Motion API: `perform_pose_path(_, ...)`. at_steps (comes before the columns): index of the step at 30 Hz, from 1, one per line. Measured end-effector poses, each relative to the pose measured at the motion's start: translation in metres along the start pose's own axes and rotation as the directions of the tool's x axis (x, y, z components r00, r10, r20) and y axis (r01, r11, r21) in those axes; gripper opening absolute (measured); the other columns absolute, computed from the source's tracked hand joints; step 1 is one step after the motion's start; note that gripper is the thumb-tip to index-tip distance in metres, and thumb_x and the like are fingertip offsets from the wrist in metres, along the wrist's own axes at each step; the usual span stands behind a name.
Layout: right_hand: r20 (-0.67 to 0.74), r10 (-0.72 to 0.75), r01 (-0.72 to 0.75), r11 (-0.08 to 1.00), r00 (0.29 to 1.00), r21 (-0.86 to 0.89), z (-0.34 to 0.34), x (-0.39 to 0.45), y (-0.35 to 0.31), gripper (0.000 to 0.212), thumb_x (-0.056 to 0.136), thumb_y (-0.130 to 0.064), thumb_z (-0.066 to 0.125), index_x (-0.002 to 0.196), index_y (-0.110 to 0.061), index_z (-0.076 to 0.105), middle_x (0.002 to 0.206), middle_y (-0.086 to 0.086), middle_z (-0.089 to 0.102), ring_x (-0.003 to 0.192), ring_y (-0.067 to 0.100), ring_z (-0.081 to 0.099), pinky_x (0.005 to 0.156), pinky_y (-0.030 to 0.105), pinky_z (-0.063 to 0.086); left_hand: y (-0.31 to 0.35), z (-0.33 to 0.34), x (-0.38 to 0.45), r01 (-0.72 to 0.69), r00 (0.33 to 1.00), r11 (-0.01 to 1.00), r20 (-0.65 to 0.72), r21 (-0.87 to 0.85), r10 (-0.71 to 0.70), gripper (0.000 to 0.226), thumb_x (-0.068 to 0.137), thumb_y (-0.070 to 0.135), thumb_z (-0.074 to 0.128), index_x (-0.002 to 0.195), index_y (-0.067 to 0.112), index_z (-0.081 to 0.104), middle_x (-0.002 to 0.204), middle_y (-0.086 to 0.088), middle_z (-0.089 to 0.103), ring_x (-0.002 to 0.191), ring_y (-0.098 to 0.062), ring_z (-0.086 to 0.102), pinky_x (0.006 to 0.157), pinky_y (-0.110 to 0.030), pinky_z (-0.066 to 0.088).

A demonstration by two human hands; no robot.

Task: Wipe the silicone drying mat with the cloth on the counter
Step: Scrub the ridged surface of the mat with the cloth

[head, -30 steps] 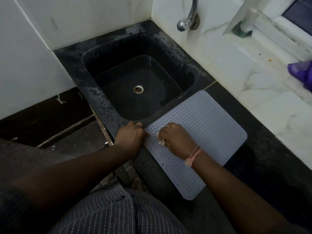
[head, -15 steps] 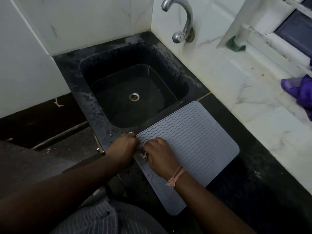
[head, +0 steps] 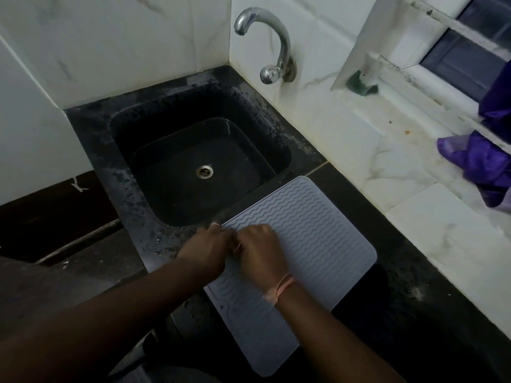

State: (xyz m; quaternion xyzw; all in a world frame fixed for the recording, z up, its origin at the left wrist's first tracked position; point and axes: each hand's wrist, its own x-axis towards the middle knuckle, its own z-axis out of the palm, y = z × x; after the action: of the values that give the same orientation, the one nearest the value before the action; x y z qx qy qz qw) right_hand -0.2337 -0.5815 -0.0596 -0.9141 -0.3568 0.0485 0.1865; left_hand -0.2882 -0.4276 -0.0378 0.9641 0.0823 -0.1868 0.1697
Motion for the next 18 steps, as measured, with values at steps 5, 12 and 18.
perform_pose_path(5,0.015,-0.099,0.099,0.995,0.995,-0.028,-0.002,-0.001,0.028,0.014,0.089,-0.028,0.052,0.098,-0.028,0.063,0.101,-0.008,0.062,0.096,0.016,0.051,0.082,0.035,0.043,-0.007,0.001,0.010,-0.068,0.996,0.990,0.066,0.121,0.060,0.059,0.095,0.020,0.060,0.149,0.035,0.042,0.144,-0.008,0.041,0.124,-0.030,0.052,0.097,-0.040,0.053)
perform_pose_path(12,-0.030,0.218,-0.220,0.967,0.976,-0.128,-0.040,0.048,0.113,0.015,0.086,-0.009,0.064,0.094,-0.022,0.067,0.099,-0.002,0.066,0.097,0.023,0.056,0.085,0.038,0.043,-0.008,-0.001,0.026,-0.055,0.992,0.993,0.123,0.106,0.042,0.063,0.095,0.027,0.063,0.152,0.036,0.038,0.149,-0.008,0.039,0.123,-0.024,0.056,0.091,-0.031,0.055)
perform_pose_path(18,-0.048,0.143,-0.144,0.989,0.989,-0.036,-0.028,0.029,0.067,0.006,0.089,-0.024,0.064,0.092,-0.029,0.066,0.094,-0.008,0.064,0.095,0.016,0.053,0.084,0.036,0.046,-0.001,0.004,0.041,0.036,0.985,0.999,0.167,0.040,-0.042,0.098,0.092,0.035,0.065,0.155,0.057,-0.007,0.161,-0.012,0.024,0.125,-0.031,0.054,0.086,-0.034,0.056)
